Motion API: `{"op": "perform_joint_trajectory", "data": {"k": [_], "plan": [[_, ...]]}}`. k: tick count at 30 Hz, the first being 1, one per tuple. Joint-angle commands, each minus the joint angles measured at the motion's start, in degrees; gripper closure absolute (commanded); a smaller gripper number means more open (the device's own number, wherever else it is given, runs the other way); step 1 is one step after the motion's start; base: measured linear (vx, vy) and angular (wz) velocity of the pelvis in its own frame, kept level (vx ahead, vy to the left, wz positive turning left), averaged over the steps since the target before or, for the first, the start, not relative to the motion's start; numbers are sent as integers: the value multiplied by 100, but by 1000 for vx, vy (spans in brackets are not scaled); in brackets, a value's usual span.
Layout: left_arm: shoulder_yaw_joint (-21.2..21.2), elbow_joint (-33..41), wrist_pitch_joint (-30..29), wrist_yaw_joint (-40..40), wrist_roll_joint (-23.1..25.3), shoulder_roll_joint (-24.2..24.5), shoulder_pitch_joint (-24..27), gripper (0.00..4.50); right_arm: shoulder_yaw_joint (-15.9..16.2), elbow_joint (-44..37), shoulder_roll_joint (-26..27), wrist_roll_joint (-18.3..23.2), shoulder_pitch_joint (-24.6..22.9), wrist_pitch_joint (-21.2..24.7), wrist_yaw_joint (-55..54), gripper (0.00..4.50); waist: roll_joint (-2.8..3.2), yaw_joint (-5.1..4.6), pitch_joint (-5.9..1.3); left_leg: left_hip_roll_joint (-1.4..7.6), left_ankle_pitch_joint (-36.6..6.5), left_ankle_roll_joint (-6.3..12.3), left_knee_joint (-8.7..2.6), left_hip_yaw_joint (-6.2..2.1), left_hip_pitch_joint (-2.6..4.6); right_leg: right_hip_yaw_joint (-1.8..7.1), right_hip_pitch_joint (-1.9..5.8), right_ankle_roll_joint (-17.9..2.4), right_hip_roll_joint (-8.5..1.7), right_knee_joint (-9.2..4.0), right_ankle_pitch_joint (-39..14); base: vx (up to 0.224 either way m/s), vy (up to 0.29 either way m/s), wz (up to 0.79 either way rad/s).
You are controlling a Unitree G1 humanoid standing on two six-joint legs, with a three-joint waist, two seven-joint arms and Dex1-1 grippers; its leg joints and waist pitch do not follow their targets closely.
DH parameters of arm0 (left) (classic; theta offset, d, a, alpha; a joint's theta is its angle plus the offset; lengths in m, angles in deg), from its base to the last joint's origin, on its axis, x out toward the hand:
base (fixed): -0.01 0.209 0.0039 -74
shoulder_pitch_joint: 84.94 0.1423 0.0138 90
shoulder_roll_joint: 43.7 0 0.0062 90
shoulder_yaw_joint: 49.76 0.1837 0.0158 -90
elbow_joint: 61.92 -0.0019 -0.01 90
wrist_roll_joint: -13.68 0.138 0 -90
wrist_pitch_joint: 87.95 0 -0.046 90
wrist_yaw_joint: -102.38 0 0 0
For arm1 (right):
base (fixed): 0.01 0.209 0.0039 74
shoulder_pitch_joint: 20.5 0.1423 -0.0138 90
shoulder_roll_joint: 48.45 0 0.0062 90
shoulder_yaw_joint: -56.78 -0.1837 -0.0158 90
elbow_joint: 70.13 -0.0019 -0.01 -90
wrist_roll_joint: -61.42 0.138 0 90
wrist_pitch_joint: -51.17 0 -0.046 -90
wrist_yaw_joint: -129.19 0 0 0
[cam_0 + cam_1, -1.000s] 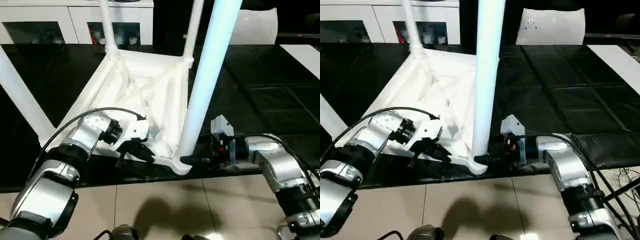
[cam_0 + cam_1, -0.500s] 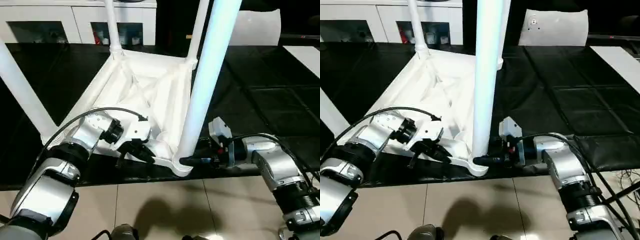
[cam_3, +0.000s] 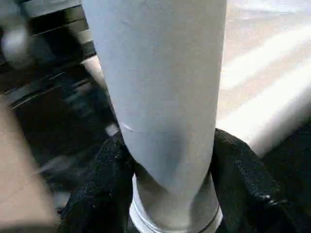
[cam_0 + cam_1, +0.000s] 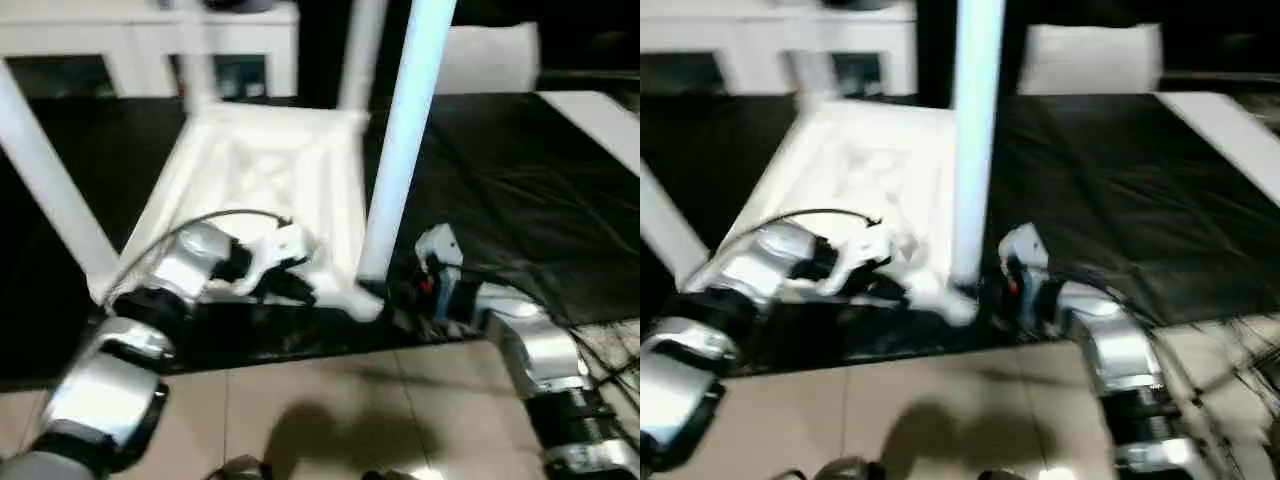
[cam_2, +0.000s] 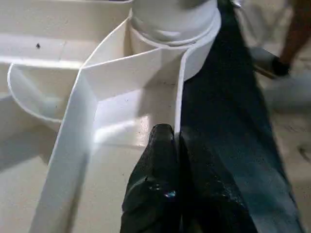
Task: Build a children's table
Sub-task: Rotate leg to tighten
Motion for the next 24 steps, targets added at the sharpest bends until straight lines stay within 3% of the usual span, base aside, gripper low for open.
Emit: {"op": "perform_joint_trajectory", "data": {"k": [1,4,5,6,7,8,9,10,11,12,13,14,15,16,17,18,19,20,21,22,23,24], "plan": [[-122,192,-209,899,-219,-809,-50,450,530,-124,640,-63,8,220,-492,254,-30,-82,-321,313,-2744,-302,-444,-299,222,164,96,-465,-499,-678,-4095,0,0,0],[-261,229,-463,1482,-238,-1116,-114,450,561,-138,972,-263,20,391,-1095,255,-8,-198,-306,294,-3016,-289,-417,-328,278,60,85,-292,-483,-789,-4296,0,0,0],[-359,316,-688,1941,-243,-1397,-161,450,546,-45,1286,-458,91,484,-1723,255,43,-295,-286,324,-3349,-348,-433,-381,319,-75,94,-263,-443,-852,-4139,0,0,0],[-390,334,-721,2109,-237,-1486,-183,450,514,14,1392,-517,138,501,-1950,255,100,-322,-274,354,-3610,-390,-467,-407,352,-140,98,-258,-411,-852,-4001,0,0,0],[-405,357,-752,2222,-230,-1538,-191,450,488,39,1464,-555,166,526,-2101,255,141,-378,-261,466,-4230,-463,-667,-493,254,-185,267,-230,-312,-663,-3516,0,0,0],[-355,398,-739,2286,-172,-1585,-188,450,394,149,1587,-586,248,505,-2364,255,182,-351,-259,636,-4758,-576,-1016,-499,47,-18,471,-437,-216,-50,-2354,-54,30,3],[-346,403,-732,2288,-162,-1588,-186,450,380,162,1601,-582,257,502,-2389,255,182,-317,-243,643,-4934,-627,-1138,-436,8,29,451,-534,-168,160,-1897,-54,30,3],[-287,428,-701,2302,-90,-1592,-175,450,335,204,1655,-564,288,473,-2463,255,143,-291,-243,589,-4991,-647,-1211,-346,14,83,414,-565,-127,244,-1817,0,0,0],[-52,456,-533,2230,167,-1511,-126,450,291,223,1706,-591,308,347,-2567,255,-196,-339,-133,-7,-3952,-525,-85,-154,813,6,-524,-196,-375,-1099,-4954,0,0,0],[0,461,-491,2184,218,-1480,-106,450,260,213,1717,-564,304,328,-2573,255,-231,-361,-155,-195,-2859,-329,536,-151,985,-68,-608,-12,-662,-1414,-5985,0,0,0],[-19,459,-491,2148,193,-1461,-86,450,226,189,1714,-518,291,341,-2551,220,-117,-296,-227,-14,-1666,-41,199,-304,342,50,245,248,-963,-1191,-5997,97,21,-32],[-56,480,-476,2061,152,-1401,-47,450,173,135,1681,-492,252,339,-2510,199,-4,-282,-287,180,-1679,-21,-193,-388,123,-295,502,371,-691,-979,-4909,121,85,-29],[-76,499,-467,2007,130,-1361,-21,450,144,99,1658,-487,225,333,-2489,186,83,-342,-278,322,-2098,-81,-328,-485,91,-350,501,347,-575,-861,-4275,121,85,-29],[-76,518,-455,1949,123,-1322,-1,450,126,78,1637,-483,205,329,-2466,186,291,-408,-325,627,-3280,-265,-664,-629,95,-219,561,-17,-422,-326,-2577,46,53,-3],[-94,563,-435,1814,89,-1216,48,450,96,16,1554,-472,152,294,-2368,184,259,-427,-276,666,-4163,-505,-864,-640,178,-65,424,-457,-331,-70,-1247,0,0,0],[-108,584,-431,1756,67,-1166,72,450,87,-14,1507,-462,126,275,-2309,163,181,-431,-272,563,-4304,-615,-821,-589,243,-11,349,-613,-364,-170,-1240,0,0,0],[-122,619,-410,1645,36,-1078,103,450,98,-72,1401,-470,83,229,-2196,150,-16,-396,-250,275,-3890,-600,-573,-449,350,97,160,-690,-506,-538,-2560,65,-10,14],[-125,641,-381,1573,30,-1019,124,450,110,-108,1325,-475,55,199,-2130,150,-129,-335,-265,107,-2830,-272,-315,-380,374,127,155,-431,-671,-777,-4096,86,-21,0],[-131,643,-308,1451,15,-936,144,450,121,-158,1204,-457,20,153,-1985,136,-111,-283,-292,107,-2217,-116,-286,-372,299,195,235,-347,-742,-776,-4362,86,-21,0],[-131,643,-308,1451,15,-936,144,450,121,-158,1204,-457,20,153,-1985,129,-123,-241,-341,156,-1608,15,-355,-388,125,253,384,-303,-769,-696,-4145,0,0,0],[-146,625,-180,1231,9,-768,174,450,126,-261,939,-397,-52,37,-1634,117,-34,-202,-417,325,-931,93,-472,-397,77,228,339,-568,-600,-498,-2706,0,0,0],[-152,617,-112,1102,-9,-691,182,450,106,-318,804,-350,-84,29,-1464,104,-31,-210,-435,344,-993,137,-472,-378,87,237,304,-733,-561,-430,-2171,0,0,0]]}}
